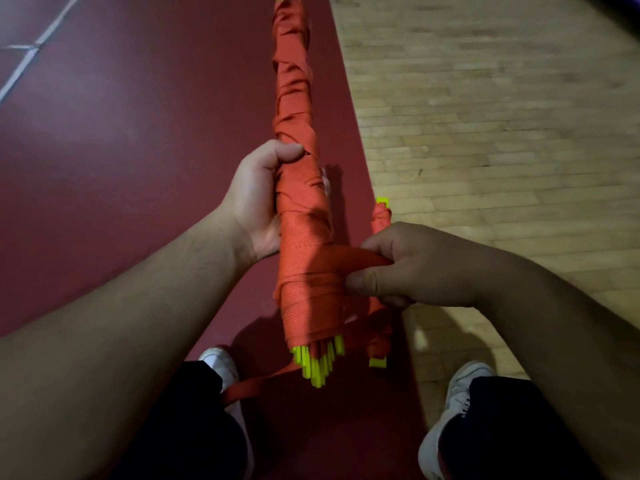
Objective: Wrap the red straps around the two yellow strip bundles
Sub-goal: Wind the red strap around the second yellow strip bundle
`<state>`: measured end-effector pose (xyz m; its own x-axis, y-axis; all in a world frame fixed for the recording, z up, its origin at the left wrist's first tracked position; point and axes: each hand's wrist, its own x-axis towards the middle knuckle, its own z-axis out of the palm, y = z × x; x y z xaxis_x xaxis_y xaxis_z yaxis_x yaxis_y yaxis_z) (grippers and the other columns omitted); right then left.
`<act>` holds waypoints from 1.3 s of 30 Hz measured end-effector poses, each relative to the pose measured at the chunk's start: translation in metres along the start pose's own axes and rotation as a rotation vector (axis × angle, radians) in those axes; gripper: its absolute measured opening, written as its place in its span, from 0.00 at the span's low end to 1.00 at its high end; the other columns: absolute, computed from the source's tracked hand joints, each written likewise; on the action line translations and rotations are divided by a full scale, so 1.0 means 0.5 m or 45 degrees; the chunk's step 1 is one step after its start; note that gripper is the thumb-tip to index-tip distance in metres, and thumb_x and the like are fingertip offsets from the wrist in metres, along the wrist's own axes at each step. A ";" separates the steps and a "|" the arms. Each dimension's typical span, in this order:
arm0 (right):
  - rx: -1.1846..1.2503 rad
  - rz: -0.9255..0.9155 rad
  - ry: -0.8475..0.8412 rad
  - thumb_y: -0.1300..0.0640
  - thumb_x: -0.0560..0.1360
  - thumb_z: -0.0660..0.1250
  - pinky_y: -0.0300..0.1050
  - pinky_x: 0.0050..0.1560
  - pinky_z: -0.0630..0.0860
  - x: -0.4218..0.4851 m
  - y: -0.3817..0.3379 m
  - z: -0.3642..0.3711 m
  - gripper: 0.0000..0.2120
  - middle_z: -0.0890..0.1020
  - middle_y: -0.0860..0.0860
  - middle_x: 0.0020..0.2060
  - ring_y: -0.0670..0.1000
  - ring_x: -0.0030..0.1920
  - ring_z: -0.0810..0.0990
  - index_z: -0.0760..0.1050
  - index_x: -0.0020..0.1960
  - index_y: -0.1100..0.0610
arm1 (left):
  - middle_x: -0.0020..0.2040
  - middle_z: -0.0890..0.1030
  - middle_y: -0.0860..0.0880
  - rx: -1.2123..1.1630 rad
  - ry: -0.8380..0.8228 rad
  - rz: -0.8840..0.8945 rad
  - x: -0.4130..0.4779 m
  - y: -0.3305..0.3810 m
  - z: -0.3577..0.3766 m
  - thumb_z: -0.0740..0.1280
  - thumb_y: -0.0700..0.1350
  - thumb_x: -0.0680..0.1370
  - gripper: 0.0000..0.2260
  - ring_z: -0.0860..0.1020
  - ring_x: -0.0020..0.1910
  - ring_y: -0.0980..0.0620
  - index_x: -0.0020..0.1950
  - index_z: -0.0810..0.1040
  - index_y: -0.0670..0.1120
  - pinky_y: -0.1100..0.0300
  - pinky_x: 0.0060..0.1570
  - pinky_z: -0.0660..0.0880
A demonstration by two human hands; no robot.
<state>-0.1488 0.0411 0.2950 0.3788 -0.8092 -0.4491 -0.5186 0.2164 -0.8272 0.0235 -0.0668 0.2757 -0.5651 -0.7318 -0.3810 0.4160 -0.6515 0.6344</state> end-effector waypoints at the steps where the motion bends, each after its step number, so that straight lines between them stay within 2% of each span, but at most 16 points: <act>1: -0.071 0.007 0.023 0.47 0.75 0.71 0.38 0.29 0.67 0.002 -0.002 0.001 0.13 0.76 0.48 0.23 0.44 0.24 0.71 0.80 0.38 0.54 | 0.36 0.73 0.44 0.069 0.018 -0.004 0.000 -0.001 -0.003 0.63 0.47 0.69 0.07 0.74 0.33 0.49 0.41 0.75 0.43 0.62 0.34 0.75; 5: -0.252 -0.013 0.182 0.45 0.76 0.70 0.46 0.34 0.73 0.007 -0.004 0.000 0.15 0.78 0.46 0.25 0.43 0.27 0.76 0.79 0.35 0.52 | 0.33 0.75 0.45 0.225 0.093 -0.006 0.000 -0.008 -0.007 0.65 0.48 0.66 0.09 0.73 0.32 0.49 0.31 0.78 0.43 0.60 0.33 0.73; 10: -0.303 -0.087 0.394 0.40 0.73 0.69 0.56 0.41 0.77 0.002 -0.024 0.003 0.20 0.80 0.52 0.31 0.50 0.32 0.78 0.81 0.42 0.58 | 0.32 0.74 0.45 0.131 0.121 0.007 -0.001 0.004 -0.004 0.63 0.47 0.70 0.11 0.73 0.31 0.50 0.32 0.76 0.43 0.60 0.34 0.72; 13: -0.406 -0.162 0.472 0.38 0.69 0.71 0.47 0.37 0.77 -0.020 -0.044 -0.021 0.18 0.82 0.48 0.31 0.47 0.32 0.80 0.83 0.41 0.54 | 0.30 0.75 0.45 0.105 0.114 0.023 -0.012 0.002 0.007 0.60 0.46 0.75 0.15 0.74 0.28 0.50 0.30 0.77 0.42 0.63 0.30 0.75; 15: -0.434 -0.178 0.532 0.40 0.66 0.75 0.34 0.29 0.69 -0.036 -0.054 -0.046 0.14 0.79 0.42 0.28 0.40 0.29 0.75 0.81 0.37 0.50 | 0.30 0.74 0.45 0.078 0.113 0.020 -0.022 0.003 0.017 0.59 0.47 0.77 0.15 0.74 0.27 0.50 0.34 0.75 0.42 0.63 0.29 0.75; 16: -0.406 -0.174 0.493 0.39 0.64 0.76 0.32 0.28 0.68 -0.046 -0.055 -0.053 0.14 0.78 0.42 0.28 0.40 0.29 0.74 0.80 0.36 0.49 | 0.31 0.74 0.45 0.056 0.118 0.010 -0.029 0.004 0.024 0.59 0.47 0.77 0.14 0.74 0.28 0.50 0.36 0.73 0.42 0.63 0.30 0.75; 20: 0.100 -0.209 0.175 0.37 0.65 0.75 0.36 0.28 0.67 -0.065 -0.027 -0.024 0.16 0.74 0.45 0.25 0.43 0.26 0.71 0.79 0.39 0.50 | 0.35 0.71 0.45 -0.089 0.068 0.030 -0.054 0.004 0.046 0.61 0.48 0.70 0.09 0.72 0.31 0.51 0.40 0.69 0.43 0.63 0.33 0.73; 24: 0.478 -0.229 0.129 0.26 0.56 0.75 0.44 0.32 0.60 -0.042 0.014 0.028 0.31 0.74 0.51 0.30 0.51 0.31 0.66 0.83 0.44 0.51 | 0.40 0.73 0.45 -0.227 -0.008 -0.015 -0.067 -0.013 0.039 0.61 0.48 0.69 0.11 0.75 0.36 0.49 0.46 0.71 0.42 0.59 0.40 0.76; 27: 0.791 -0.179 0.024 0.30 0.57 0.78 0.56 0.39 0.53 -0.031 0.025 0.064 0.33 0.79 0.54 0.36 0.58 0.39 0.64 0.81 0.46 0.57 | 0.39 0.73 0.44 -0.126 0.061 0.023 -0.066 -0.030 0.041 0.62 0.51 0.70 0.15 0.74 0.37 0.48 0.50 0.73 0.42 0.56 0.42 0.73; 28: 0.923 -0.152 -0.007 0.32 0.59 0.79 0.58 0.44 0.52 -0.029 0.029 0.070 0.36 0.79 0.60 0.41 0.62 0.44 0.62 0.80 0.50 0.61 | 0.38 0.73 0.44 -0.073 0.087 0.058 -0.064 -0.034 0.046 0.61 0.52 0.72 0.15 0.74 0.36 0.48 0.50 0.74 0.42 0.57 0.41 0.73; 29: 1.043 -0.131 -0.026 0.34 0.60 0.81 0.59 0.47 0.51 -0.029 0.033 0.073 0.41 0.75 0.66 0.45 0.65 0.48 0.59 0.77 0.56 0.67 | 0.36 0.74 0.45 -0.032 0.102 0.090 -0.062 -0.037 0.051 0.60 0.52 0.75 0.14 0.74 0.35 0.48 0.50 0.75 0.42 0.58 0.39 0.73; 31: 1.162 -0.160 -0.039 0.36 0.60 0.81 0.57 0.47 0.50 -0.030 0.037 0.074 0.50 0.65 0.69 0.50 0.66 0.50 0.55 0.69 0.63 0.73 | 0.33 0.76 0.46 0.022 0.082 0.152 -0.059 -0.042 0.064 0.59 0.54 0.79 0.16 0.75 0.32 0.50 0.48 0.76 0.42 0.61 0.34 0.75; 34: 1.192 -0.254 0.038 0.39 0.61 0.82 0.58 0.45 0.44 -0.034 0.046 0.071 0.45 0.61 0.68 0.52 0.68 0.50 0.57 0.72 0.62 0.69 | 0.35 0.79 0.44 0.047 -0.006 0.141 -0.055 -0.050 0.070 0.61 0.55 0.77 0.16 0.79 0.29 0.51 0.48 0.75 0.41 0.62 0.31 0.78; 36: 1.179 -0.276 0.103 0.41 0.59 0.82 0.51 0.43 0.54 -0.039 0.046 0.057 0.36 0.69 0.68 0.50 0.66 0.48 0.64 0.78 0.56 0.64 | 0.42 0.82 0.41 -0.013 -0.047 0.119 -0.052 -0.043 0.068 0.63 0.52 0.74 0.20 0.83 0.37 0.49 0.57 0.75 0.38 0.56 0.38 0.82; 38: 1.052 -0.279 0.162 0.44 0.61 0.82 0.53 0.48 0.71 -0.041 0.040 0.037 0.31 0.78 0.65 0.49 0.64 0.46 0.75 0.80 0.56 0.61 | 0.51 0.82 0.39 -0.014 -0.036 0.104 -0.041 -0.027 0.063 0.65 0.51 0.74 0.26 0.84 0.51 0.45 0.67 0.72 0.37 0.50 0.51 0.81; 39: 0.922 -0.245 0.209 0.48 0.63 0.81 0.53 0.47 0.75 -0.040 0.040 0.029 0.28 0.81 0.62 0.49 0.62 0.46 0.79 0.79 0.58 0.59 | 0.52 0.82 0.40 0.055 0.013 0.077 -0.031 -0.021 0.062 0.66 0.53 0.75 0.26 0.83 0.54 0.44 0.68 0.73 0.39 0.49 0.55 0.80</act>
<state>-0.1557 0.0693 0.2824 0.2631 -0.9274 -0.2660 0.1978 0.3217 -0.9259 0.0056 -0.0423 0.2957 -0.5328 -0.7716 -0.3476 0.4176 -0.5970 0.6850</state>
